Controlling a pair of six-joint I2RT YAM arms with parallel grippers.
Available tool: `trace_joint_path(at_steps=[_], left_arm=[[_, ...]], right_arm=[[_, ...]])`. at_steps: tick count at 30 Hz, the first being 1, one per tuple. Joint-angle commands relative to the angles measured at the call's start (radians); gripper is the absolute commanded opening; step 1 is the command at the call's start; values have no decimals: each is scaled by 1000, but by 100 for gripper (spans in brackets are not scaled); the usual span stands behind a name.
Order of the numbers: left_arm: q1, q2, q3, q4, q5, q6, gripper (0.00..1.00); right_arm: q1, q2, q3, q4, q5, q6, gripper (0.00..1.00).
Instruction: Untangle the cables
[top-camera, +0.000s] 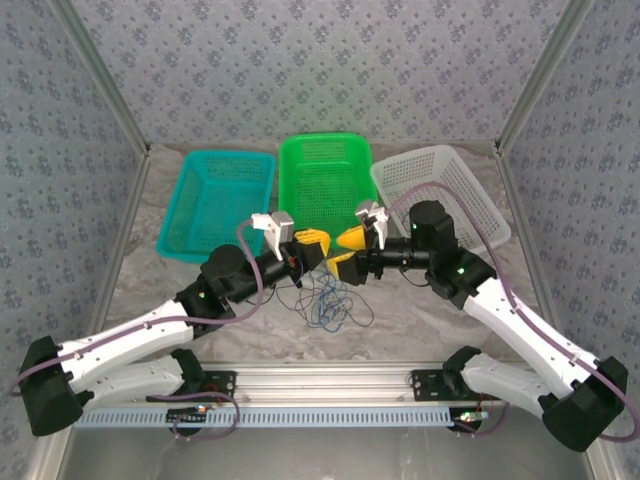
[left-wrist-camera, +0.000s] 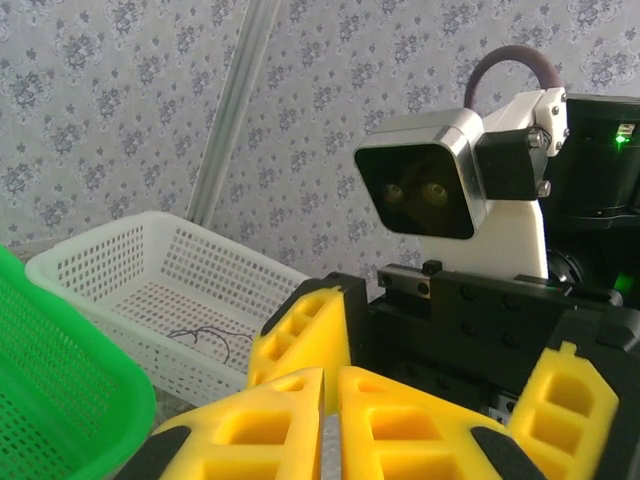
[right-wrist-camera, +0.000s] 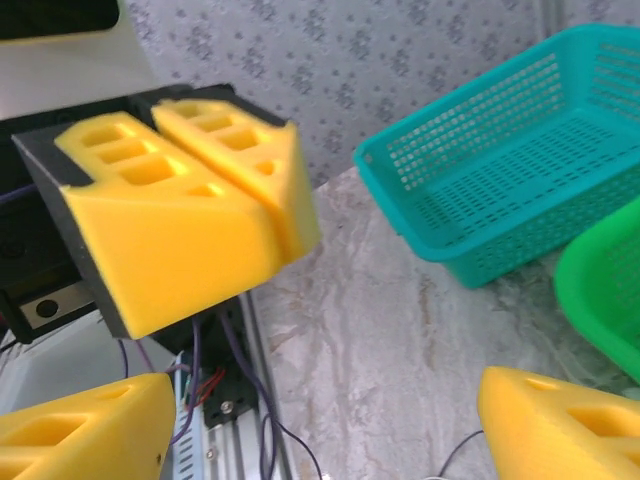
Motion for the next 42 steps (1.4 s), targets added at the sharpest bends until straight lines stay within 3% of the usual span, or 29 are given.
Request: trace_joint_path(at_steps=[1,5,8,11,15,16,19,25,30,35,42], left_arm=[[4,-2,49,54,20,12,11],[4,1,50,65,31,3,11],[4,-2,43,82,31,-6,11],[4,-7,32,98,32,-15,11],[4,-13,27,102,43,-19,15],[4,-13,25,102,44,-22,20],[5,-22,13,118,44,-33,48],[5,-65,5,135,64,-20,84],[4,-115,9,98,60,1,100],[4,-181,16,50,36,38,100],[4,-294,7,-41,-32,101,99]], right_arm=[[29,32,11,25,-64,-28,81],[53,72,18,49,-64,-34,79],[67,95,25,71,-57,-36,71],[72,99,26,81,-36,-37,54],[71,90,24,84,-1,-44,20],[73,85,25,77,9,-50,13],[70,81,38,14,71,-71,1],[12,89,57,-98,160,-68,0],[-78,65,36,-111,248,-15,0],[-185,22,29,-167,315,6,0],[-441,-67,118,-289,381,45,0]])
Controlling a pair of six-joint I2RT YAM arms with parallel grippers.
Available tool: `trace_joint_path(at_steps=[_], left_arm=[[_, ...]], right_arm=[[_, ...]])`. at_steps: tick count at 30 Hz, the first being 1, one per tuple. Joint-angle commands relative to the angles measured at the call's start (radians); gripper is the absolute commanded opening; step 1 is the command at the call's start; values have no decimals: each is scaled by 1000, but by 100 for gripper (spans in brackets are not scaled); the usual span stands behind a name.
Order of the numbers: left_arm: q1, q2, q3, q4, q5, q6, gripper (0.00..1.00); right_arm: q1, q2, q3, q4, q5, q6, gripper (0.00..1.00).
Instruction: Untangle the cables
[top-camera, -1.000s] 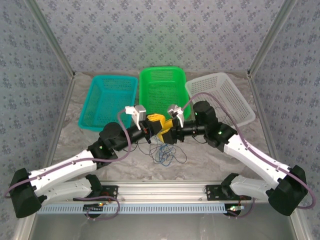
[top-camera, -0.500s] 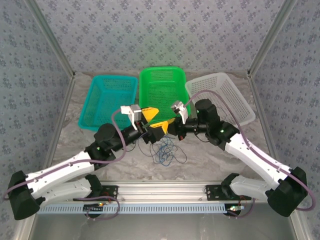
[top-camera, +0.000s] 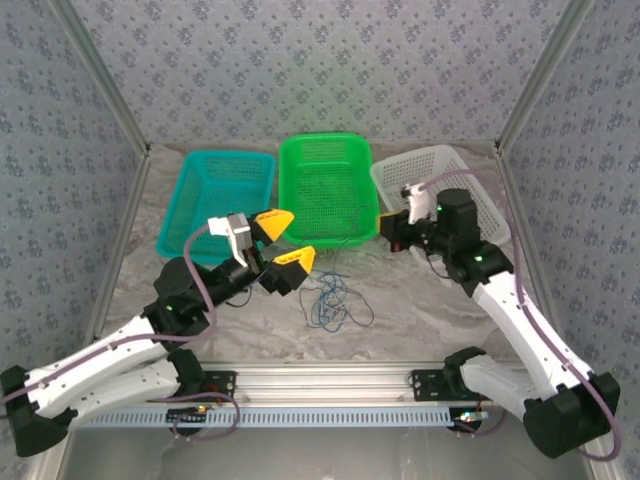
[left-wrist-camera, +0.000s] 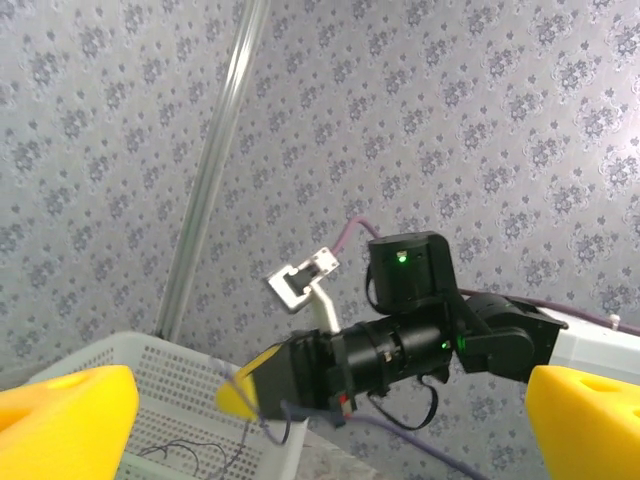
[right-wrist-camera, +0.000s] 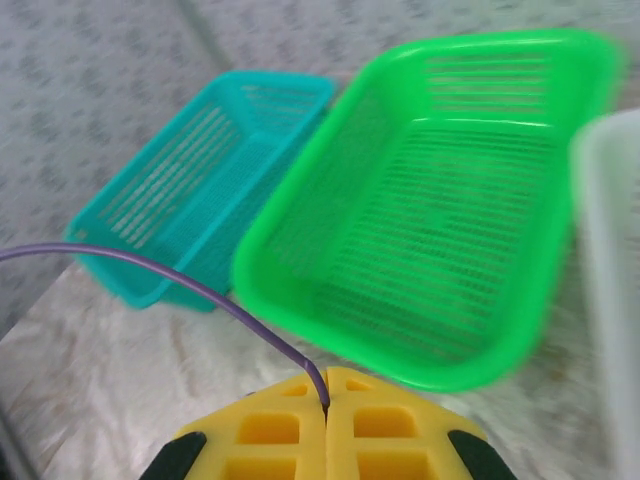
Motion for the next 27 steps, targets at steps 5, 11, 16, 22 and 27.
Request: trace_joint_path(at_steps=[5,11,16,22,27], left_arm=[[4,-137,-21,-80,-107,88,99],[6,-206,-57,-124,-165,100,99],[6,-228,-83,-141,-189,91,99],[7,-246,-112,-156,-216,83,99],[11,-273,-145,-158,-243,77,99]], right_arm=[[-277,-6,218,-127,-13,66,0],[-284,91,492,-226,17,11,0],[-286,204,598,-283,91,-72,0],[-290,315,652,-320,192,-174,0],[-300,412,669,-356,281,-261,0]])
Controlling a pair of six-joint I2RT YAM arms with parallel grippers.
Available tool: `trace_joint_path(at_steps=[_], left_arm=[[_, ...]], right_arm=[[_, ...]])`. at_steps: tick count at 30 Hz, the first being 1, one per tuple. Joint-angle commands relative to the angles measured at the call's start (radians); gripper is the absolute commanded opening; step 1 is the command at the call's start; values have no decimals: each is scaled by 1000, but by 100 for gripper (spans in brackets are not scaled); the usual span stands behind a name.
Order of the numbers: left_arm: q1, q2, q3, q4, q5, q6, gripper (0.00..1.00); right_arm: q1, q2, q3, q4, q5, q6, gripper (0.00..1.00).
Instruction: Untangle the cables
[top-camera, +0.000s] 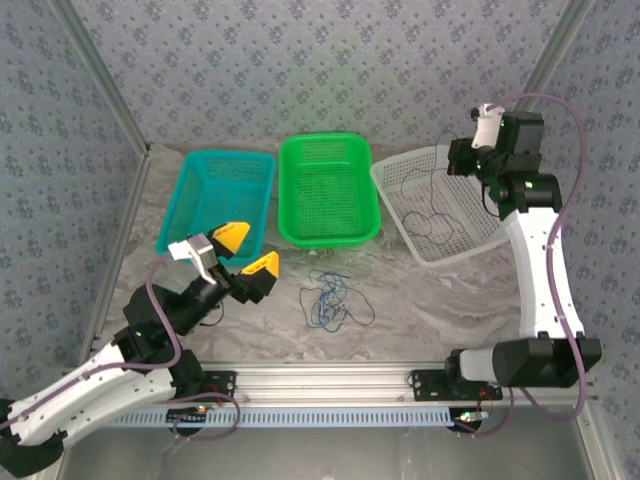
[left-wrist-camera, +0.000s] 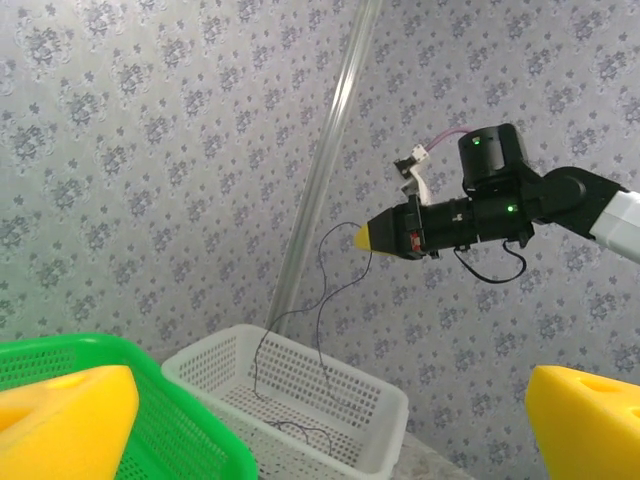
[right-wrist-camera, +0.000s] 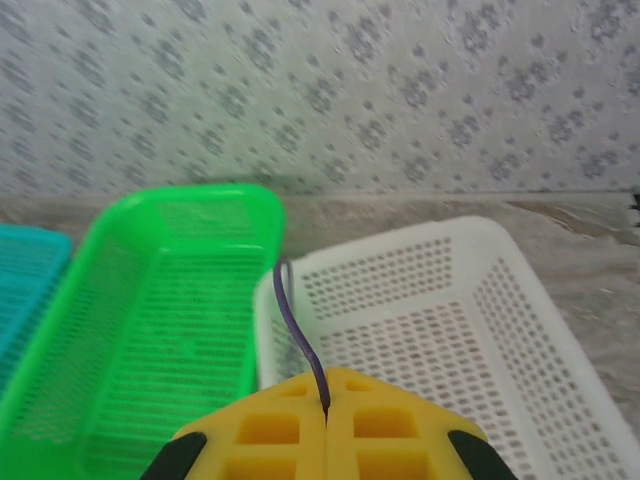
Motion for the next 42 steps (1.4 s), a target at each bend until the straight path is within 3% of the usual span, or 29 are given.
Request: trace_joint_path(at_steps=[1,11,14,17,24,30,33,36,42], left_arm=[[10,-27,-17,3,-33,-6,100],[21,-111,-52,-46,-56,-20,99],[22,-119,-56,-60,-59,-20,100],[24,-109,-60,-74,-71,-28,99],[31,-60,-60,-125,-110,-69,99],[58,-14,-57,-181,-140,-108,99],[71,20,-76,-146,-134,-118,99],[84,43,-89,-122,-131,-132,100],[105,74,-83,-127,-108,-153,99]], right_arm=[[-13,43,30,-52,80,-96,0],[-16,157,-203,-1,133,-71,3],[-6,215,-183,-51,154,-41,37],[25,222,-160,-76,164,-27,58],[178,45,-229,-64,194,-4,77],[279,-183,-417,-52,98,62,79],[355,-279,-532,-44,70,108,73],[443,-317,-645,-51,98,204,69],[624,-299,-867,105,161,344,67]])
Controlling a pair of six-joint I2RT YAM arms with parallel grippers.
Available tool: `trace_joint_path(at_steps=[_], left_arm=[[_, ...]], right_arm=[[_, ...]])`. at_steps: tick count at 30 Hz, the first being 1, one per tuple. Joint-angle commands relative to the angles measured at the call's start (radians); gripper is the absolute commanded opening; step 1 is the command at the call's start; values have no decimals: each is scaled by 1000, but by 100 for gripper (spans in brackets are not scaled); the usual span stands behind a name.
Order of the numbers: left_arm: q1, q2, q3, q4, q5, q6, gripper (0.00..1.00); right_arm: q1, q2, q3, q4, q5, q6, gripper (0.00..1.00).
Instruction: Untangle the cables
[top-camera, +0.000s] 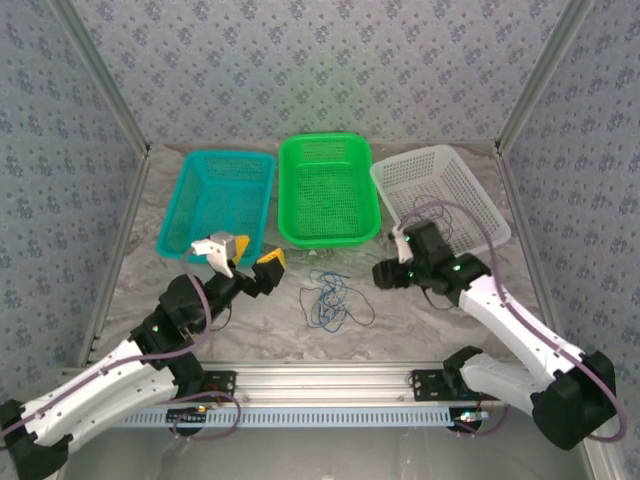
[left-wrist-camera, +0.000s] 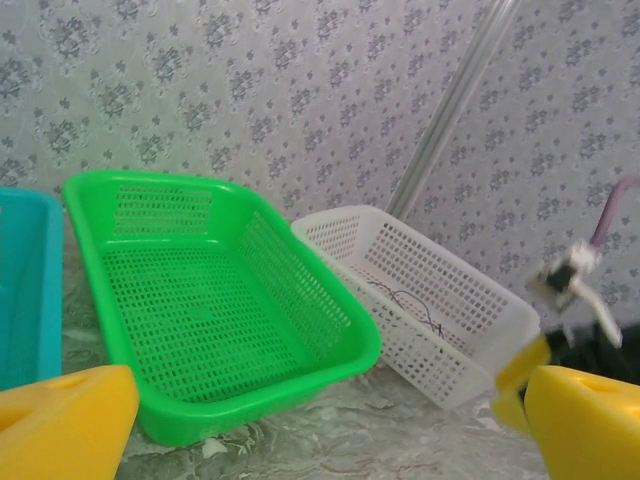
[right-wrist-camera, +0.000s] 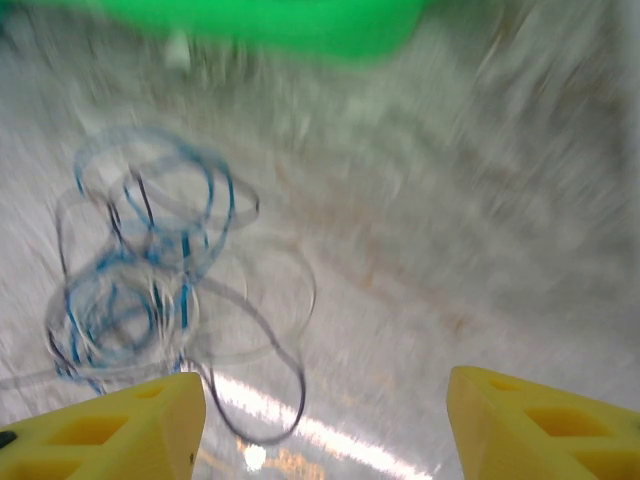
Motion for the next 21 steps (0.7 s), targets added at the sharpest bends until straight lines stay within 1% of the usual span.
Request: trace_joint_path(at_steps=[1,3,9,15,19,21], left_arm=[[8,7,6,38,18,-22,99],[9,14,5,48,23,-25,99],[9,32,8,59,37,-35,100],[10,70,13,84,58,-46,100],[10,86,30,77,68,-42,99],[10,92,31,79,69,-42,100]], right_arm=[[74,23,-66,99,60,124,67],[118,44,-95,140,90,133,66],[177,106,-144,227,123,132,65],[201,224,-149,303,158,140,61],[222,267,-148,354,173,140,59],[224,295,-148,374,171,140,56]])
